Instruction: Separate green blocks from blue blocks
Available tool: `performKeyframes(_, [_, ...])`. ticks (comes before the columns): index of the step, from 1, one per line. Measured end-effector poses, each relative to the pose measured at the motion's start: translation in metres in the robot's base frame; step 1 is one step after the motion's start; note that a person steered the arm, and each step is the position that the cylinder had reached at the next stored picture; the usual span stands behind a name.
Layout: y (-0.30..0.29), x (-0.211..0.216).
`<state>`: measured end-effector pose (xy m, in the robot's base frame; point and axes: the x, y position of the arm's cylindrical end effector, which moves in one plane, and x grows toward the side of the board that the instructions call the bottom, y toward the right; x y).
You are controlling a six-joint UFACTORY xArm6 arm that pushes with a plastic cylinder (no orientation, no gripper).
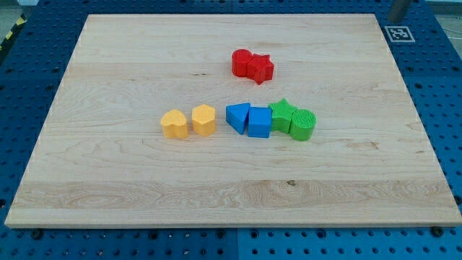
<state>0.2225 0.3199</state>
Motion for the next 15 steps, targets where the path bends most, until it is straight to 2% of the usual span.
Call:
performKeyframes(3, [-0.132,0.156])
performKeyframes(4, [-0.193,0.177])
performKeyframes(6, [-0.312,0.186])
performKeyframes(7, [-0.320,0.215])
performKeyframes(8, [-0.305,0.239])
performKeyframes(10, [-0.298,0.228])
performKeyframes(14, [-0.235,0.239])
performKeyframes(15, [-0.234,0.223])
